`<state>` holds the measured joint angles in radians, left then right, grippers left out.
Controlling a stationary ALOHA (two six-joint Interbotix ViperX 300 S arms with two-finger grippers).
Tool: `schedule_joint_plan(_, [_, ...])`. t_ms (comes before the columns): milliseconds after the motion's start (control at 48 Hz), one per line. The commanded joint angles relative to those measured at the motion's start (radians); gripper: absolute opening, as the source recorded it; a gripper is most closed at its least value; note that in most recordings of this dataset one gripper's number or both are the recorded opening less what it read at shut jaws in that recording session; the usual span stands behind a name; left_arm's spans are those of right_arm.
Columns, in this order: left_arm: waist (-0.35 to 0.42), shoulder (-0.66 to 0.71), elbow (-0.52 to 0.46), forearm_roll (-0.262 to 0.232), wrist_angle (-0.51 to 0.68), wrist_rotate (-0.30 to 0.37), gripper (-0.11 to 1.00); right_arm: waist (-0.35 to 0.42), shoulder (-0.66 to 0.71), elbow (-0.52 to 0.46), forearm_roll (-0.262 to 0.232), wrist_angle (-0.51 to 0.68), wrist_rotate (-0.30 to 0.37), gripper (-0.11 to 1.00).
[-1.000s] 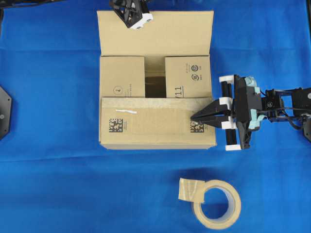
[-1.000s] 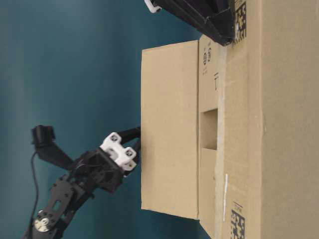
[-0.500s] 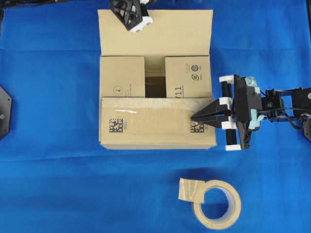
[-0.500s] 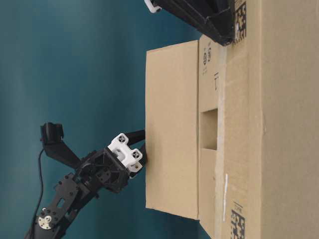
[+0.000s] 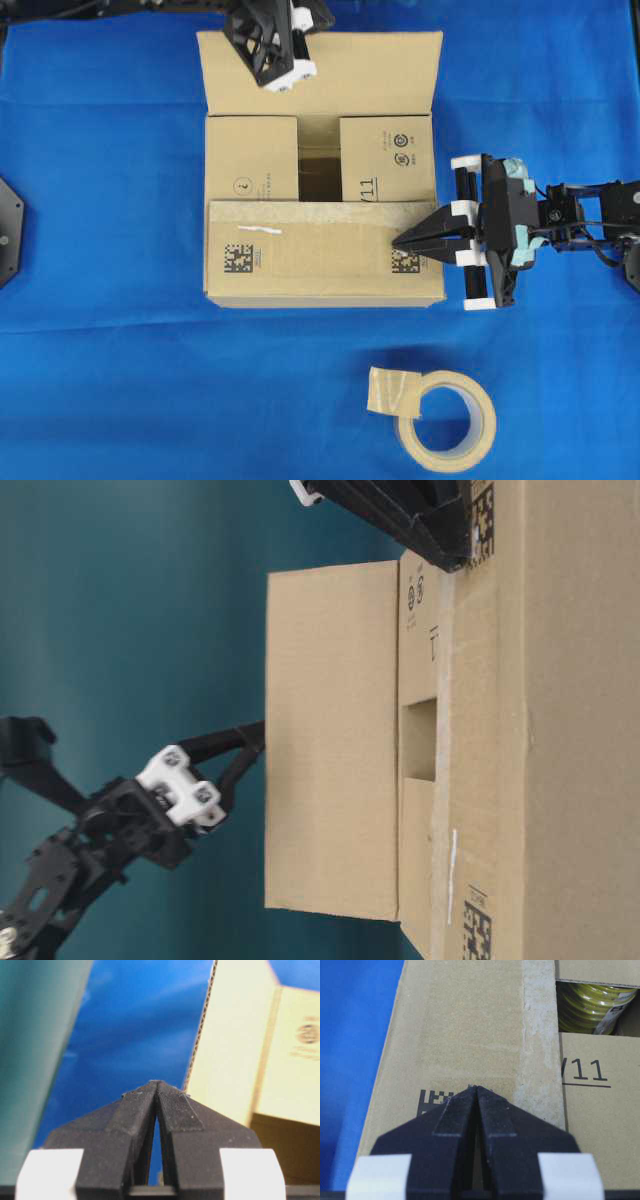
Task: Close the cardboard box.
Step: 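Fold the back flap forward over the box with the left gripper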
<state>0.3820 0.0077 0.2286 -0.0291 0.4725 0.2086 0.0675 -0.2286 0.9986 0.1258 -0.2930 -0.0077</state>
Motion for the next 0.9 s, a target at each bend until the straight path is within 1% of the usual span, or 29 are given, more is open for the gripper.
schedule_joint_plan(0, [-0.028, -0.038, -0.011, 0.000, 0.003, -0.009, 0.00, 0.002, -0.003, -0.017, -0.002, -0.008, 0.000, 0.00])
schedule_joint_plan(208, [-0.087, -0.060, 0.029, 0.000, 0.017, -0.043, 0.00, 0.002, -0.003, -0.017, -0.003, -0.008, 0.000, 0.00])
schedule_joint_plan(396, [-0.143, -0.083, 0.071, 0.000, 0.014, -0.048, 0.00, 0.002, -0.003, -0.017, -0.003, -0.008, 0.000, 0.00])
schedule_joint_plan(541, [-0.183, -0.103, 0.124, -0.002, -0.002, -0.048, 0.00, 0.002, -0.003, -0.018, -0.003, -0.008, 0.000, 0.00])
schedule_joint_plan(687, [-0.210, -0.110, 0.181, -0.002, -0.043, -0.080, 0.00, 0.002, -0.003, -0.020, -0.002, -0.008, 0.000, 0.00])
schedule_joint_plan(875, [-0.238, -0.104, 0.278, -0.002, -0.153, -0.143, 0.00, 0.002, -0.003, -0.023, -0.003, -0.008, 0.000, 0.00])
